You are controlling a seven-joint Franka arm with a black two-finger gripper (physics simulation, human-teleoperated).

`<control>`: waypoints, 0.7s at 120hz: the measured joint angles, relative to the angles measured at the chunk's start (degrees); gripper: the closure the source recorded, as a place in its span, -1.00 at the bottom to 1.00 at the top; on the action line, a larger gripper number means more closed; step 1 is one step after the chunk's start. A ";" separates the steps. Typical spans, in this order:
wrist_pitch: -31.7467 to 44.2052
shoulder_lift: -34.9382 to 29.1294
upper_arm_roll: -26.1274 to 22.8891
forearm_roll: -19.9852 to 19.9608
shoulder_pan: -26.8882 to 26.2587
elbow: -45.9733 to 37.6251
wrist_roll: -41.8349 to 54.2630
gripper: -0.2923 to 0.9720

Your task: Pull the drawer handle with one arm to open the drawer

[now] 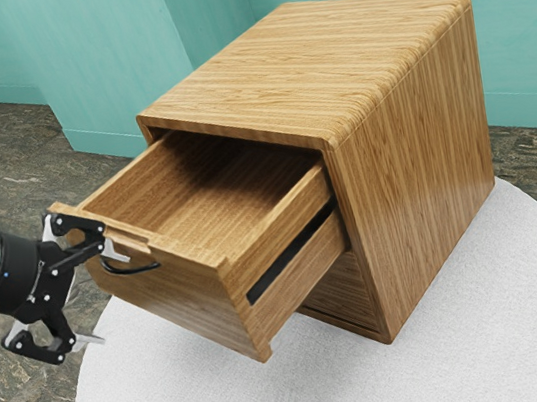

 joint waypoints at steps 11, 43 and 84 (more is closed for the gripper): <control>-0.47 -1.07 0.05 -0.02 -0.41 -0.57 0.00 -0.52; -1.49 -1.44 0.03 0.07 -0.52 -0.65 0.00 -0.53; -3.24 -3.11 -0.11 0.15 -0.52 -0.27 0.00 -0.51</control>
